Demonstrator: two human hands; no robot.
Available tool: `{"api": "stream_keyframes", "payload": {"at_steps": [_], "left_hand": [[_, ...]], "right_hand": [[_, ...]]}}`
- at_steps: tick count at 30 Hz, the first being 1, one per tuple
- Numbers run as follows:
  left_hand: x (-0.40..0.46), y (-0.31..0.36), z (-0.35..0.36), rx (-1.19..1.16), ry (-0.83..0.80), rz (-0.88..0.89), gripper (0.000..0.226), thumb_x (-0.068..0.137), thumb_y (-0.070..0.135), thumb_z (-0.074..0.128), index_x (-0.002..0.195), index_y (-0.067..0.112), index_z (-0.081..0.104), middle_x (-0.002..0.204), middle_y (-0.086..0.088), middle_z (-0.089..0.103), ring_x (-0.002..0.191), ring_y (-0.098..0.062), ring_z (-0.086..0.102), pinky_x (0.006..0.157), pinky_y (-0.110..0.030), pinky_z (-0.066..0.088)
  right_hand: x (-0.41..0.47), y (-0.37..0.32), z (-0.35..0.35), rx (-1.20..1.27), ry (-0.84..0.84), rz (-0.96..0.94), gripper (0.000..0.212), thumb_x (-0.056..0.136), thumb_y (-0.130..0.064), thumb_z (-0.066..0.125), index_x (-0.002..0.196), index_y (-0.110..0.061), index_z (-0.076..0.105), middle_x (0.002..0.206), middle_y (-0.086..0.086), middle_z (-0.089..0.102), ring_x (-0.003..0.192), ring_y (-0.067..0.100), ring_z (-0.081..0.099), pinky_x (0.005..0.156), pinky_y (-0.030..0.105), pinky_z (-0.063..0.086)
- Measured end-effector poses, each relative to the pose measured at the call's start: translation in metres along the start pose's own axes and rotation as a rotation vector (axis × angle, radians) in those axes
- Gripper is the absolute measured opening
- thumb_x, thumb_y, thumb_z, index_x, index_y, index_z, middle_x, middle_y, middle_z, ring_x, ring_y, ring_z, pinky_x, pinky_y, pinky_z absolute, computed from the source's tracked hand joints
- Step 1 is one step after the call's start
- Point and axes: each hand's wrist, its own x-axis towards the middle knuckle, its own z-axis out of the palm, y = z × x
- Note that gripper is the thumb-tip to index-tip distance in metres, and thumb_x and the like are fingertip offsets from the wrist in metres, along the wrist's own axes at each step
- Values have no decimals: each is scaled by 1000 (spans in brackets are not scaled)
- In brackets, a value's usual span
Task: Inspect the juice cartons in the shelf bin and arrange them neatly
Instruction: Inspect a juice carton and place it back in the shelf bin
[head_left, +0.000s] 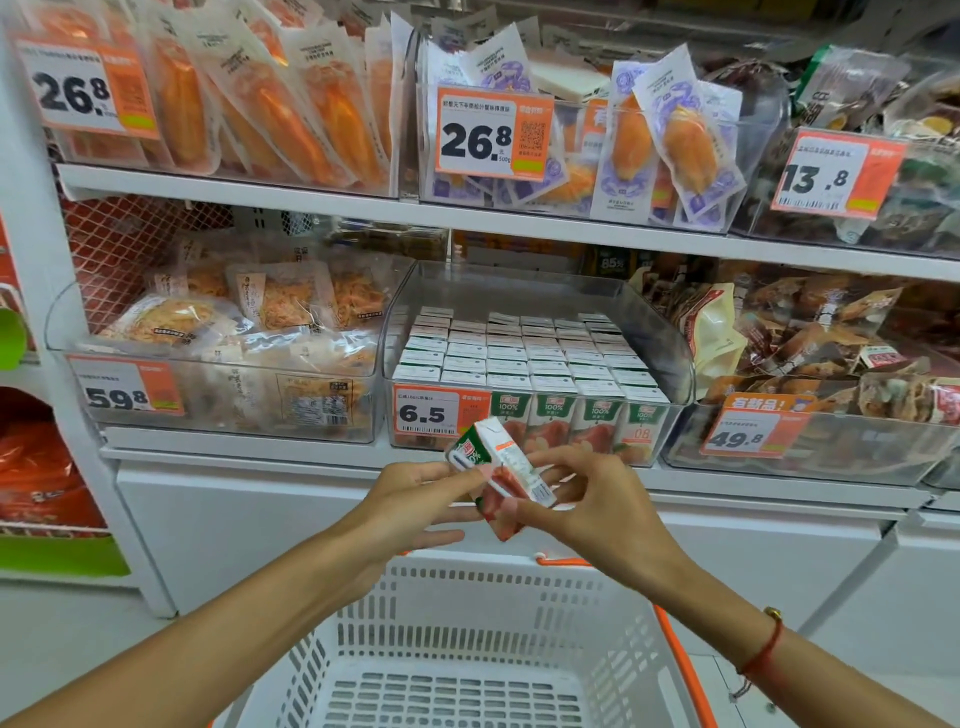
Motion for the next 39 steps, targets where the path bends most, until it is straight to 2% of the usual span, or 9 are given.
{"api": "stream_keyframes", "payload": {"at_steps": [5,8,14,18,21,28,32,36,39], "left_hand": [[-3,1,4,41,59,29,30,80,46,74,98,22,76,87,9,77,80,0,72,89,-27,53],[-3,4,-5,89,56,97,32,72,47,78,99,30,75,90,10,77,85,-1,72,89,-27,51],[3,1,-13,491,164,589,71,60,41,90,125,46,60,113,28,68,108,7,61,92,-23,49],[-1,-7,-10,743,335,1020,61,69,34,87,124,41,61,122,26,63,114,5,57,90,-28,53],[-2,-9,-5,715,374,1122,57,72,30,85,125,31,63,126,20,63,117,-2,57,91,-29,52],[-4,-7,-1,660,396,1134,58,72,36,79,126,36,58,124,22,62,115,1,57,93,-23,49],[-5,-6,1,553,264,1023,54,74,39,80,124,37,60,124,25,60,115,0,58,94,-18,47],[-3,-6,0,363,91,773,56,75,28,83,123,39,58,119,25,60,115,3,57,87,-17,52],[-1,-3,-3,185,39,611,60,71,38,81,123,46,54,114,23,67,108,3,63,86,-17,53]], "right_hand": [[-6,-2,4,-54,-33,-126,51,64,-48,84,106,-33,60,87,-20,64,84,-3,60,68,25,55],[0,0,-6,180,-220,-100,32,82,-34,74,111,-22,66,102,-6,70,89,7,67,83,34,56],[-3,-1,-15,494,-196,-216,39,85,-29,64,124,-32,61,116,-19,68,106,5,66,84,16,52],[-7,-4,-15,481,-85,-319,39,83,-31,69,121,-39,63,114,-16,69,104,9,68,85,16,52],[-12,-6,-15,444,-44,-393,37,85,-28,69,119,-41,64,116,-15,68,106,8,67,88,17,51],[-17,-8,-14,357,91,-517,40,87,-25,69,125,-36,63,115,-16,69,103,6,68,84,17,54],[-17,-7,-12,137,205,-636,31,92,-25,65,124,-25,63,124,-12,64,112,9,63,84,28,56],[-15,-4,-15,76,127,-600,28,98,-29,56,125,-26,64,136,-14,55,122,5,56,91,25,52],[-13,1,-18,49,-30,-589,45,97,-25,58,141,-31,48,145,-19,46,134,3,44,102,23,44]]}}
